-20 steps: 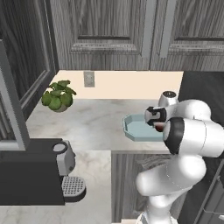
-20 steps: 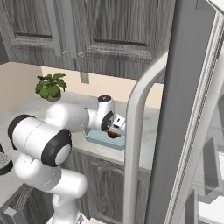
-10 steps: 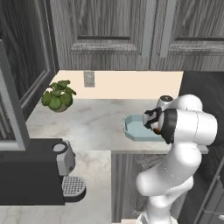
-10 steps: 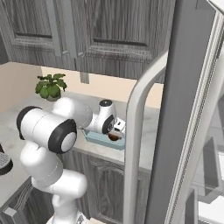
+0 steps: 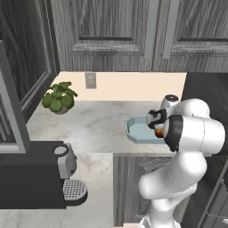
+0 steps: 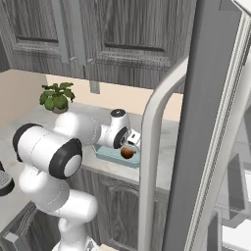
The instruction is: Pick the apple and orange from the fridge and place them inside the tupperware on the counter.
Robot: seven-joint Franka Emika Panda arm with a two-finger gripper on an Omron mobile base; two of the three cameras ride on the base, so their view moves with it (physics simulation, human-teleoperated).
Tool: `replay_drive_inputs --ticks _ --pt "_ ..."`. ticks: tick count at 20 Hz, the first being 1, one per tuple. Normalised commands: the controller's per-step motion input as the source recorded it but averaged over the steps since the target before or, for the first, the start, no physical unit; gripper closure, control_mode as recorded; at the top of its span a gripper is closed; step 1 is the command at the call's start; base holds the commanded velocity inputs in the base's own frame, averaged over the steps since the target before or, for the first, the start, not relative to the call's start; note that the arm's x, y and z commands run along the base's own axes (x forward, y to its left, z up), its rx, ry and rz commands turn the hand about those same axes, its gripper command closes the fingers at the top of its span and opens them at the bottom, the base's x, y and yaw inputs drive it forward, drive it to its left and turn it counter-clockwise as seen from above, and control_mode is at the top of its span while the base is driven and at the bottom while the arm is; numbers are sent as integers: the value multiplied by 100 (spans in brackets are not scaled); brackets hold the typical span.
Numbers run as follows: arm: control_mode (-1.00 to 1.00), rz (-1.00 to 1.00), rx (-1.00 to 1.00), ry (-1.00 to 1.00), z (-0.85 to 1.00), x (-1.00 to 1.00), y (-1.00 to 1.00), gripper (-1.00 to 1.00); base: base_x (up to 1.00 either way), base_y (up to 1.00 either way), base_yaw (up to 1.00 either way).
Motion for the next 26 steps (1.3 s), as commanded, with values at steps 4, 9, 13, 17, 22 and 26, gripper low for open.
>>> replay_drive_inputs --ticks 4,9,13,17,22,26 --pt "-100 0 0 -1 48 -44 1 -100 0 0 0" --pt "-100 8 2 0 51 -64 15 -100 0 0 0" --pt "-100 17 10 9 61 -74 31 -100 0 0 0" --pt "-100 13 8 6 53 -87 46 -100 0 0 0" --pt "-100 0 1 6 47 -83 47 -100 0 0 0" --pt "-100 0 -1 -2 36 -78 34 -100 0 0 0"
